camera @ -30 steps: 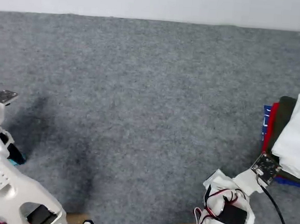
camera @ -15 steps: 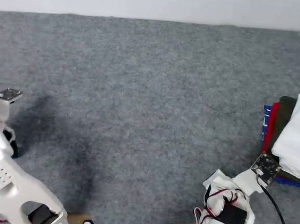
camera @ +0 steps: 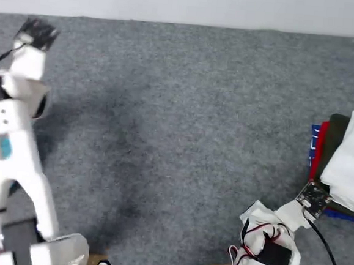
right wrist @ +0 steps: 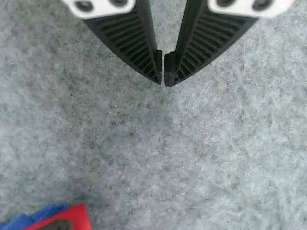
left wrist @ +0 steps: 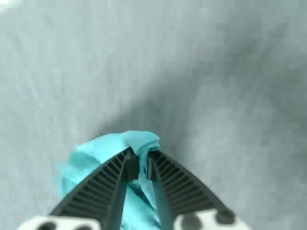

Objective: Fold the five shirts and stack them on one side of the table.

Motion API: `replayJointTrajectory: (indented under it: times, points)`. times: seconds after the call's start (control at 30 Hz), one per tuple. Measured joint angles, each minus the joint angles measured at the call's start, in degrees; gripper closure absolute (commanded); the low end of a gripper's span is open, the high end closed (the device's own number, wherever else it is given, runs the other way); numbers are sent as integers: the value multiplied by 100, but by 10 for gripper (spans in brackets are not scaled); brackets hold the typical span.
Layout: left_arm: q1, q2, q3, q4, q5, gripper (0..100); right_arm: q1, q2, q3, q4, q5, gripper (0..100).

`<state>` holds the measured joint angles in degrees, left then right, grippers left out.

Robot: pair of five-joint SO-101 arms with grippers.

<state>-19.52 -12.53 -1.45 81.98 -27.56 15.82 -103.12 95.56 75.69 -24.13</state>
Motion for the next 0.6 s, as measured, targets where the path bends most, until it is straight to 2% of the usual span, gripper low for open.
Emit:
replayJointTrajectory:
  times: [0.3, 0.6]
  points:
    - [2127, -844, -914, -712, 1503, 986, 0, 0, 0, 0, 0, 987]
    - [3868, -844, -2092, -923, 1758, 986, 0, 0, 0, 0, 0, 987]
